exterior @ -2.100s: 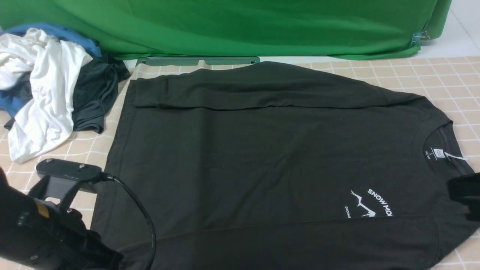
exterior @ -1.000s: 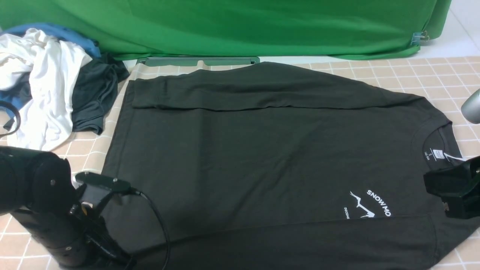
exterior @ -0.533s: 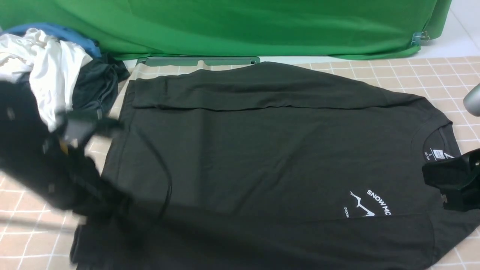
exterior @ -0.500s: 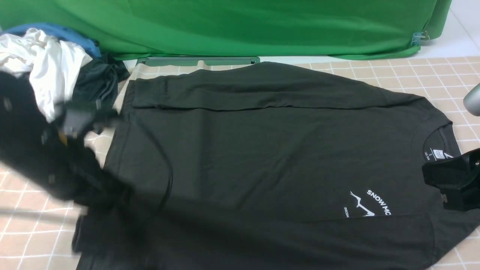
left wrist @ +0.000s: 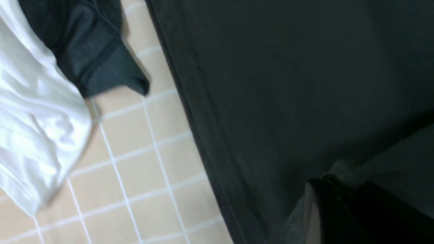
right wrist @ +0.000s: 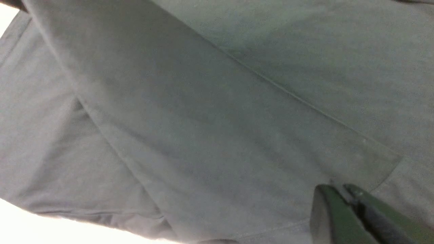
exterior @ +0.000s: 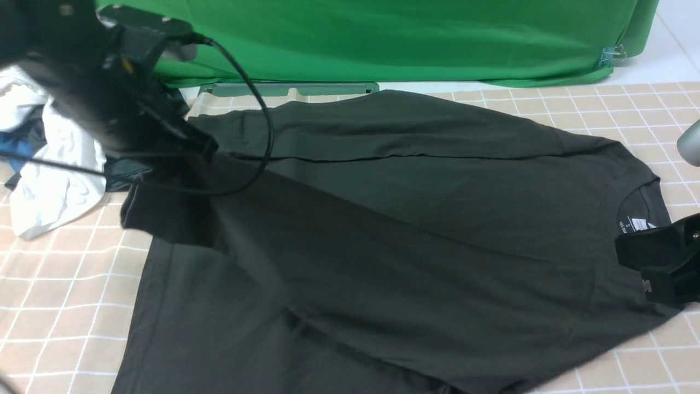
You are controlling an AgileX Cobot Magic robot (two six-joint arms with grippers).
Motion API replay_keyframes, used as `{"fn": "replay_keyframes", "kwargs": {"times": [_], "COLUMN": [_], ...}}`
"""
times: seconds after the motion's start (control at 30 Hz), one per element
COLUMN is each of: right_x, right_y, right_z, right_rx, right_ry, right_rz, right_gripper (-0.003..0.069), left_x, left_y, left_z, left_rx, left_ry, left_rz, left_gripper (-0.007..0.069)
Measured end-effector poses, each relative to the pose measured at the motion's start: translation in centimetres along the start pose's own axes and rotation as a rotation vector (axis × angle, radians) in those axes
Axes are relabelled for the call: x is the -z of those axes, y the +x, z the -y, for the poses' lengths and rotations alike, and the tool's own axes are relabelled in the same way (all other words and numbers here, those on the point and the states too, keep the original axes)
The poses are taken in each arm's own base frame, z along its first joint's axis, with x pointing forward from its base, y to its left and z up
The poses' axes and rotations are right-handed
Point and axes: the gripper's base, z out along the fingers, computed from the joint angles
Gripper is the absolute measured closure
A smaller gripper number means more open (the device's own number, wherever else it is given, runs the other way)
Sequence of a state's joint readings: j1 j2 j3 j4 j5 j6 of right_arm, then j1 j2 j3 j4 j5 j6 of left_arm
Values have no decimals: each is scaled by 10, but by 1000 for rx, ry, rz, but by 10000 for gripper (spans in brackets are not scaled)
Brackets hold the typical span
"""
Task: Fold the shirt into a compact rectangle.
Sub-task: 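Fold the left side of the black T-shirt inward over its body, then grab the top left corner of the dark shirt with the left gripper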
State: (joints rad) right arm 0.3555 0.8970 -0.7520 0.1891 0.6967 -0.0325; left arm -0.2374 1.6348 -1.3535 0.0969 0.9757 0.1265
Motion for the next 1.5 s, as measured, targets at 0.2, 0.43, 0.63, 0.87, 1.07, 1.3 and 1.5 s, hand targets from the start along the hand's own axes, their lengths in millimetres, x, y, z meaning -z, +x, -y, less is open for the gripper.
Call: {"fn": "replay_keyframes", "kwargs": {"times": [0.2,0.43,0.63,0.87,1.07,1.3,1.5], "right_x": [0,0,0,0,0,0,0], "right_y": [0,0,0,0,0,0,-1], "right_z": [0,0,0,0,0,0,0], "right_rx": [-3,-4,-5,-5,-6,-6,-6], "right_ry": [-1,-1,-2,-2,-2,-2,-2], "right_rz": [0,1,3,3,3,4,7], "right_gripper": [603,594,587,579,571,568,568], "left_x": [-36,-71,-74,-82,-102,-142,-175], "left_y": [-15,-19,-27,-25,-36,-58,-59], "left_z": [-7,-6,-7,-24,-48,-69,-70], "left_rx": [-30,-51,20,297,421,494,496], "left_ry": [-66,-78,-91,-39,38,55,45], "left_rz": [-53,-81,9,18,64,148,171], "left_gripper": [589,575,403,182,134,134,134]}}
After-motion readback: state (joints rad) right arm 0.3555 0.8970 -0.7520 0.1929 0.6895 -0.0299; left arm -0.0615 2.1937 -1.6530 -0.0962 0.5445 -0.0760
